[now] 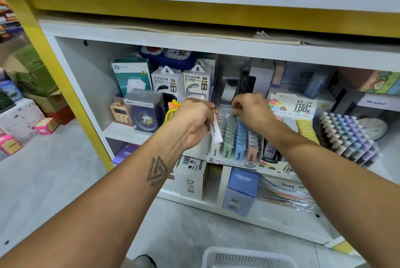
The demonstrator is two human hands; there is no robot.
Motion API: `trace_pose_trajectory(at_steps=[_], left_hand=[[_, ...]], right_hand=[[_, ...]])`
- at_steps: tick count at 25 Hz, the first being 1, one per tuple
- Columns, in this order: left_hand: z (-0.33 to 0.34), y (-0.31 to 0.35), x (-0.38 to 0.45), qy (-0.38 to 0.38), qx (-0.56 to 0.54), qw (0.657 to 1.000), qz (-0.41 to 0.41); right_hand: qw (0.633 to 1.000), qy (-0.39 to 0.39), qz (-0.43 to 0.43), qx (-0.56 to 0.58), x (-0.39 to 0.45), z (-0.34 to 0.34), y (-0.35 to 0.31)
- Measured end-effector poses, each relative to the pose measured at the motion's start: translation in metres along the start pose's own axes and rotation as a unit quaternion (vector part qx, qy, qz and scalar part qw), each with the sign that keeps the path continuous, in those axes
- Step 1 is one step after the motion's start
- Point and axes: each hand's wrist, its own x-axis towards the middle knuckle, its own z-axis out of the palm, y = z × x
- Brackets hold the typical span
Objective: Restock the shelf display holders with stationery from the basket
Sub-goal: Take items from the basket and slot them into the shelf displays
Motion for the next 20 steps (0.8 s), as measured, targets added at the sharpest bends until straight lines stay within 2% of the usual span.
trace_pose_trajectory(at_steps=[3,7,12,17,20], left_hand=[[-0.0019,0.0004,0.0,-0.007,0.02,1.0,-0.002],[-0.0048,-0.0009,0.0024,0.022,0.048,0.999,0.007],[-0.004,-0.0033,0.0017,0.031,0.057,0.998,0.012],[-0.0024,-0.004,0.0025,0.048,0.08,0.995,0.021],[-0.0029,-0.005,0.0046,0.052,0.082,0.995,0.02]], right_hand=[[1.0,-0.011,0.001,0.015,0.0039,0.0007,-0.0015],[1.0,-0.03,-0.008,-0.005,0.0047,0.0005,-0.0033],[1.0,-0.019,-0.001,-0.013,0.0059,-0.0005,-0.0015],[0.998,-0.065,-0.007,0.009,0.0061,0.0003,-0.0014],[0.995,-0.09,0.006,-0.032,0.008,0.0033,-0.0042]])
